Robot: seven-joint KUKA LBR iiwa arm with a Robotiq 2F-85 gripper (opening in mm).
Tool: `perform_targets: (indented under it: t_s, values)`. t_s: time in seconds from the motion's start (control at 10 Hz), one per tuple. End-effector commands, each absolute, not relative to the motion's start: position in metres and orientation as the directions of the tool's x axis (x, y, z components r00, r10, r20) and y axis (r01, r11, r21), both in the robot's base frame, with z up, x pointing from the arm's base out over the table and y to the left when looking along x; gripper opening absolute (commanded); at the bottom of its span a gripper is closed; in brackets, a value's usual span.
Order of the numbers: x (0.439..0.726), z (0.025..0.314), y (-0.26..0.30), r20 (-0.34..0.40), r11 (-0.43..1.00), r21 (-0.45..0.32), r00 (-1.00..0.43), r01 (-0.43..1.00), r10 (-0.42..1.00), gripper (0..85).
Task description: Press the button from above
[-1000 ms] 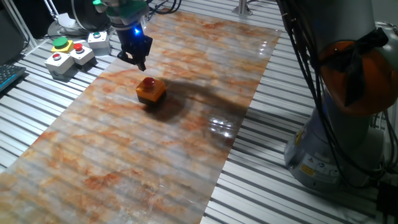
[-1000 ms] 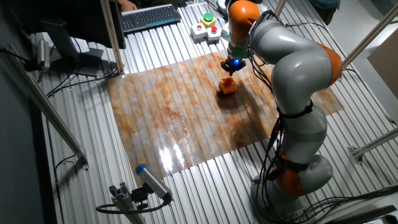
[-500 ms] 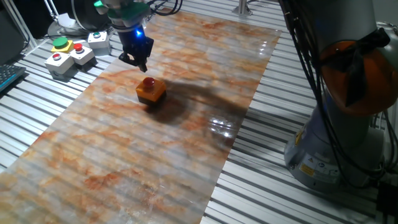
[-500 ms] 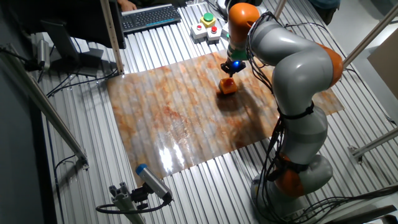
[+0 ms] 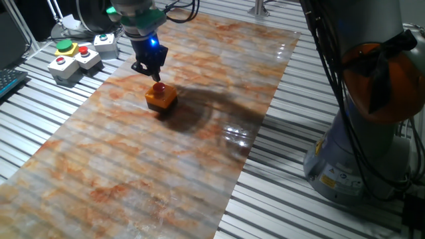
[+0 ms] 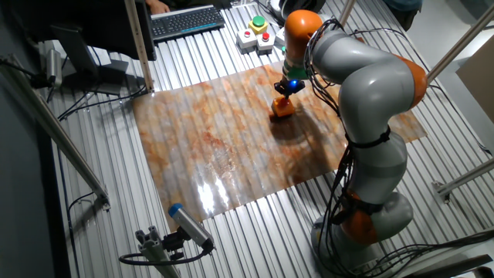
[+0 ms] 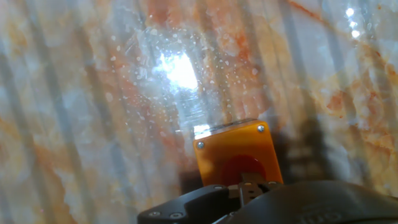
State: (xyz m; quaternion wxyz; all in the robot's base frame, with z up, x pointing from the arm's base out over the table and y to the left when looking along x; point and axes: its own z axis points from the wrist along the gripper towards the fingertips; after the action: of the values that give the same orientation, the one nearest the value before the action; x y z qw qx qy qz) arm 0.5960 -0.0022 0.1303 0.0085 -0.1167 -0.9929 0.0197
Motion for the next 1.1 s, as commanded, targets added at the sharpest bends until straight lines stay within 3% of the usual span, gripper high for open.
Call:
perform_targets:
  t_s: [0.0, 1.0]
  values:
    - [0.596, 0.131, -0.002, 0.012, 0.972, -0.042, -0.972, 0.233, 0.233, 0.0]
    - [0.596, 0.118, -0.001, 0.009, 0.972, -0.036, -0.972, 0.233, 0.233, 0.0]
